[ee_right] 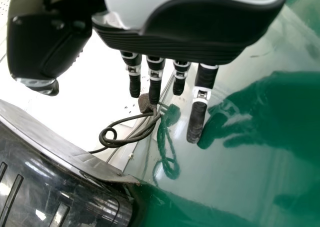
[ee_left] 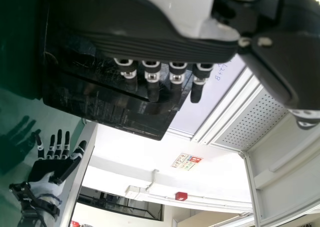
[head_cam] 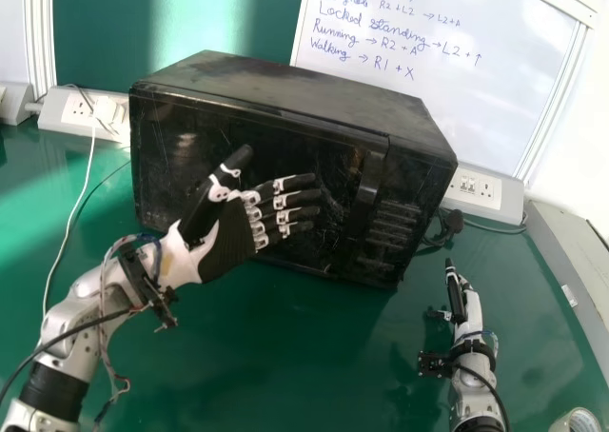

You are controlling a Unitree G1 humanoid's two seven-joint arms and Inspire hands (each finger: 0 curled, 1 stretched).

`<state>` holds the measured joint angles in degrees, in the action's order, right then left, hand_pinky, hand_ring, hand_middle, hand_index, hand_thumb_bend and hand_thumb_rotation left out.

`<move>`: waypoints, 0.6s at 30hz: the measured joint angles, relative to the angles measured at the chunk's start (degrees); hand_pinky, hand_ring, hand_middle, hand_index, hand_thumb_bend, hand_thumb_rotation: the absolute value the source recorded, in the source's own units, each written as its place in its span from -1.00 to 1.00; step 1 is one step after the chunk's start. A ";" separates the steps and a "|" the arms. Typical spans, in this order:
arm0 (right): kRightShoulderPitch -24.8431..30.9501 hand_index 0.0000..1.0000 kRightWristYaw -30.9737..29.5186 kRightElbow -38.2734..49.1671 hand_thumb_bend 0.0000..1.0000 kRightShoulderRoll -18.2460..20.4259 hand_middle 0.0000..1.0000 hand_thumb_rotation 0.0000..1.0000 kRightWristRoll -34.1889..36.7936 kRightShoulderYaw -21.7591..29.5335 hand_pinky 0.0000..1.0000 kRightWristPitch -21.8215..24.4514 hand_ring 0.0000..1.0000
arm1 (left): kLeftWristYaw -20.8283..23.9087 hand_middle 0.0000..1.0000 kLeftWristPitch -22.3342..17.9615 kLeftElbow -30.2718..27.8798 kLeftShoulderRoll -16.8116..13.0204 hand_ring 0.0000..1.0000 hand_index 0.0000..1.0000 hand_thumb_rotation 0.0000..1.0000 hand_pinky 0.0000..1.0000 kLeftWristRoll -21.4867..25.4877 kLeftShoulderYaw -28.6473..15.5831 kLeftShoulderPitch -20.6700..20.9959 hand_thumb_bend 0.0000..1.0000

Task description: Open the door of oven

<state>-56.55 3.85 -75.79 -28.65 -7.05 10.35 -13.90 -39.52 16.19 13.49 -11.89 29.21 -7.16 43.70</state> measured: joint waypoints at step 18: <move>-0.14 0.90 1.11 0.01 0.54 0.04 0.85 1.00 -0.44 -0.62 0.62 0.54 0.80 | -1.22 1.00 -9.67 15.46 2.64 1.00 1.00 0.91 1.00 -5.70 1.07 5.96 1.00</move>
<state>-56.69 4.96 -75.78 -28.60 -7.49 9.74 -13.36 -40.74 6.52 28.95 -9.25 23.51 -6.09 49.66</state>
